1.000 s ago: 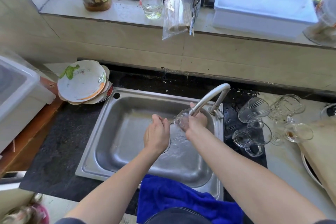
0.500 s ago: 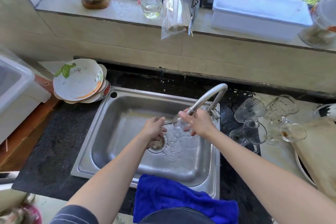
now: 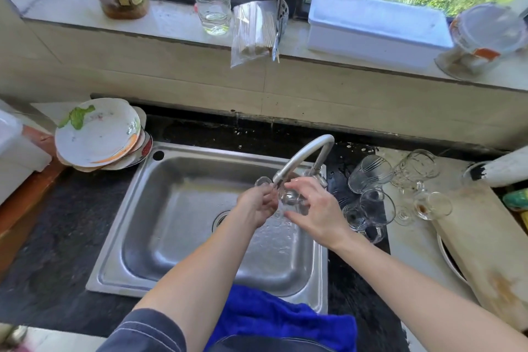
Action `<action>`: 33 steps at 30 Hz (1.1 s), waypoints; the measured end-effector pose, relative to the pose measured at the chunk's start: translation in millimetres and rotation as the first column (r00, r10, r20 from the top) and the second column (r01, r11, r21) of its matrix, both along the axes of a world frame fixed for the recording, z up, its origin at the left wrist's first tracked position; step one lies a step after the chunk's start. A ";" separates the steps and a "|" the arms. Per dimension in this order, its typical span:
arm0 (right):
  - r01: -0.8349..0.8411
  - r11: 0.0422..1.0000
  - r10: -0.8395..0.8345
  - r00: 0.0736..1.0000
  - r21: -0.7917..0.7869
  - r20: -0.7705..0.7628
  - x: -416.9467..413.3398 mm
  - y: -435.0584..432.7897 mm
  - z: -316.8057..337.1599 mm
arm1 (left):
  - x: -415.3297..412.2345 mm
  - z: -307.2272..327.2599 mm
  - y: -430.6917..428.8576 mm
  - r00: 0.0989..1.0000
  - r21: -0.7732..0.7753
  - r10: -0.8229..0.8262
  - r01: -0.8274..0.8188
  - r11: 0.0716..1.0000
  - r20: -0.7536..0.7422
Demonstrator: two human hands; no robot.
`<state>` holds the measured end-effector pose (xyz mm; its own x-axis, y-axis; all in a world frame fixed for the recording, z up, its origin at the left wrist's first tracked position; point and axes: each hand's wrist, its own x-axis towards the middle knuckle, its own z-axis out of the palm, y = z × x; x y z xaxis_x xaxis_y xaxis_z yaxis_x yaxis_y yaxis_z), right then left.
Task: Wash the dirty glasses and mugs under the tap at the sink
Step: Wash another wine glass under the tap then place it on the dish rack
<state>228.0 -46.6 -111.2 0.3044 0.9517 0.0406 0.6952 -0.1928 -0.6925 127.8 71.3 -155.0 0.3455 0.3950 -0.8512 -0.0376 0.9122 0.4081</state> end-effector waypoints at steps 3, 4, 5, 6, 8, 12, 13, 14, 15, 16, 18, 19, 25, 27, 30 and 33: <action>0.040 0.999 -0.040 0.999 0.034 -0.013 -4.2 -2.9 -0.7 | -0.2 -1.5 0.4 0.995 0.024 -0.092 0.093 0.995 -0.035; 0.039 0.998 -0.039 0.999 0.044 -0.004 -4.4 -4.4 -0.5 | -2.1 -3.1 0.4 0.992 0.041 -0.116 0.118 0.992 -0.042; 0.024 0.999 -0.024 1.000 0.046 0.009 -3.9 -6.7 -0.3 | -4.6 -6.5 1.4 0.989 0.079 -0.126 0.132 0.988 -0.074; 0.003 0.999 -0.004 1.000 0.046 0.021 -3.2 -9.5 -0.4 | -6.8 -10.1 2.4 0.984 0.141 -0.119 0.138 0.980 -0.135; -0.024 0.998 0.022 0.999 0.050 0.042 -3.0 -12.7 -0.4 | -9.5 -17.6 3.2 0.946 0.308 -0.103 0.201 0.930 -0.308; -0.126 0.990 0.114 0.981 0.068 0.160 -7.8 -10.6 3.3 | -6.0 -15.6 -4.9 0.888 0.443 -0.210 0.394 0.805 -0.408; -0.176 0.983 0.162 0.969 0.060 0.188 -7.5 -11.3 3.8 | -5.9 -14.1 -4.6 0.871 0.456 -0.231 0.433 0.778 -0.434; -0.214 0.976 0.200 0.958 0.049 0.207 -6.5 -12.3 4.4 | -6.6 -13.3 -2.1 0.855 0.458 -0.240 0.460 0.761 -0.459; -0.234 0.972 0.220 0.951 0.039 0.218 -4.7 -13.1 4.9 | -6.8 -11.4 0.9 0.857 0.445 -0.241 0.454 0.772 -0.456; -0.234 0.972 0.220 0.950 0.038 0.219 -2.6 -14.0 5.0 | -6.4 -9.1 3.3 0.878 0.420 -0.243 0.419 0.805 -0.412; -0.171 0.984 0.160 0.974 0.056 0.163 1.1 -13.7 4.6 | -4.2 -5.3 5.0 0.942 0.349 -0.244 0.315 0.882 -0.232; -0.097 0.993 0.092 0.993 0.066 0.072 2.0 -13.2 4.5 | -3.9 -2.6 4.2 0.962 0.306 -0.233 0.266 0.914 -0.140; 0.470 0.850 -0.476 0.491 -0.237 -0.730 4.1 -2.5 7.5 | -17.4 8.3 0.6 0.925 -0.034 0.060 -0.051 0.998 0.374; 0.480 0.796 -0.552 0.326 -0.368 -0.767 9.7 -1.3 4.9 | -24.0 8.3 2.9 0.896 -0.102 0.118 -0.082 0.991 0.429; 0.296 0.812 -0.564 0.179 -0.503 -0.806 20.7 -6.3 -2.1 | -29.8 9.2 6.8 0.872 -0.133 0.114 -0.057 0.989 0.476; 0.082 0.859 -0.512 0.167 -0.505 -0.843 29.5 -12.6 -11.6 | -29.9 17.4 6.0 0.864 -0.125 0.071 -0.009 0.992 0.499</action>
<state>257.5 -59.2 -122.8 0.1691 0.6623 -0.7299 -0.5798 -0.5319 -0.6171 97.9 77.3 -137.6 0.7233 0.3288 -0.6072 -0.2466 0.9444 0.2177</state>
